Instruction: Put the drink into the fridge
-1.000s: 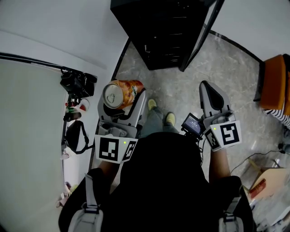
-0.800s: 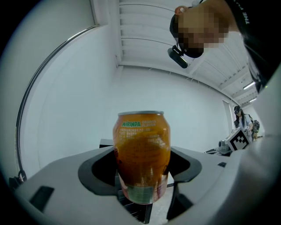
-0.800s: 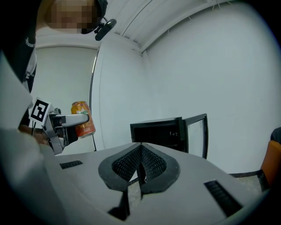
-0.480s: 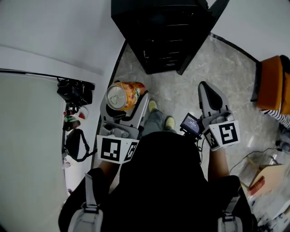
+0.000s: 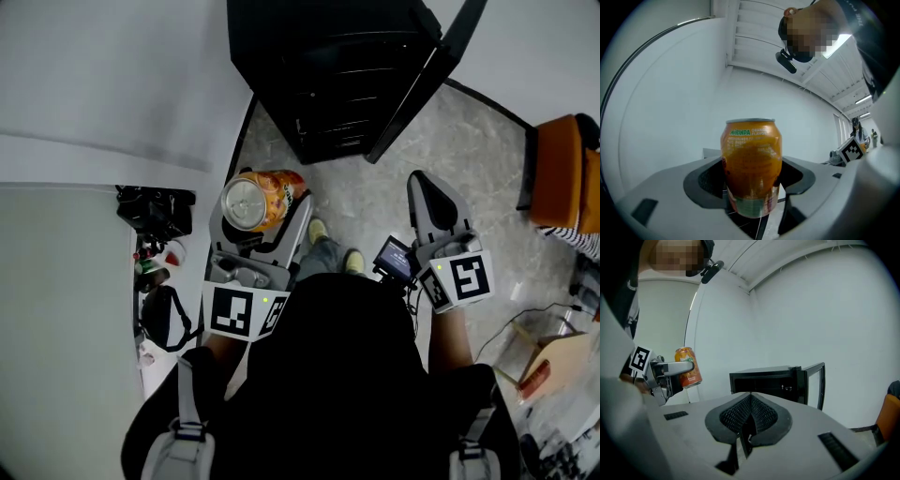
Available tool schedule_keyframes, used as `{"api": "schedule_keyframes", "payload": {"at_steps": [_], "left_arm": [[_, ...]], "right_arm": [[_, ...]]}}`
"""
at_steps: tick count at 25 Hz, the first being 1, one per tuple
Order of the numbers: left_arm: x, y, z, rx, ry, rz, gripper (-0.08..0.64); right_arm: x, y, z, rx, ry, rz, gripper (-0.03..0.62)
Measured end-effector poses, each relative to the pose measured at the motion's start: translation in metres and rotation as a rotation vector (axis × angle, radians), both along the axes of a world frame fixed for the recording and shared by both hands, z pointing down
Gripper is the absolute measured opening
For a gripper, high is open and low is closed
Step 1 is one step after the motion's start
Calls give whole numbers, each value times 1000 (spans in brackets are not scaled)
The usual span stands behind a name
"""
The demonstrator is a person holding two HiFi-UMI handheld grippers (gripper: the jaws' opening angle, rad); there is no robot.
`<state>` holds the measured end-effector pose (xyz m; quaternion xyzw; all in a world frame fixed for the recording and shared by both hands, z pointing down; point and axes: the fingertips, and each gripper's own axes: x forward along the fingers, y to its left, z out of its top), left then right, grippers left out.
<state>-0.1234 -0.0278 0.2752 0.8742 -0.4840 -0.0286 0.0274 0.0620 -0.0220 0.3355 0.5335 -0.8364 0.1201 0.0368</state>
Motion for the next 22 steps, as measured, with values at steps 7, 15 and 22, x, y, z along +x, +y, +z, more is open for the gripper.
{"api": "schedule_keyframes", "payload": {"at_steps": [7, 15, 22], "left_arm": [[-9, -23, -2, 11, 4, 19, 336], [-28, -38, -1, 23, 2, 34, 336], [-36, -44, 5, 17, 1, 54, 336]], "right_arm": [[-8, -20, -2, 6, 33, 15, 12], [-27, -33, -1, 4, 35, 31, 12], [-35, -38, 3, 6, 63, 46, 12]]}}
